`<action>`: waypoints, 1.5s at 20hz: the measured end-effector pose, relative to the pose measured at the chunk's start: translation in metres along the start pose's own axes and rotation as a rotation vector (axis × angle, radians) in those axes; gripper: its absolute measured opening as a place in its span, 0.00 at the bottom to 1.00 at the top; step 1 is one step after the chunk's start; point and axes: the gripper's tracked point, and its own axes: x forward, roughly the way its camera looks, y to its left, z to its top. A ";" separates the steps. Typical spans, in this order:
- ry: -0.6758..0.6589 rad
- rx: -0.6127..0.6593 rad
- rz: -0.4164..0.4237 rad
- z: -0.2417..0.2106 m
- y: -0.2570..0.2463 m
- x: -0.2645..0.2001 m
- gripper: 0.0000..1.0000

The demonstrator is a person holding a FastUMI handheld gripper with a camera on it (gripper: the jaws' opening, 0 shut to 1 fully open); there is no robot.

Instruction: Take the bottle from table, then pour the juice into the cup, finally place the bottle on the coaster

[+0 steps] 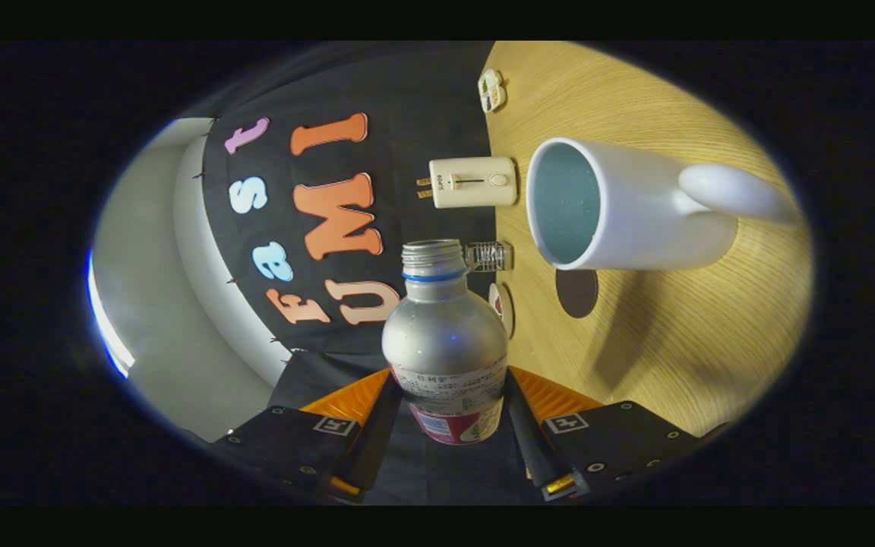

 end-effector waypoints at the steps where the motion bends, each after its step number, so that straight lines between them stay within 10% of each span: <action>1: 0.003 0.018 0.007 -0.001 0.001 0.000 0.75; 30: -0.063 0.238 0.090 0.007 0.018 -0.004 0.75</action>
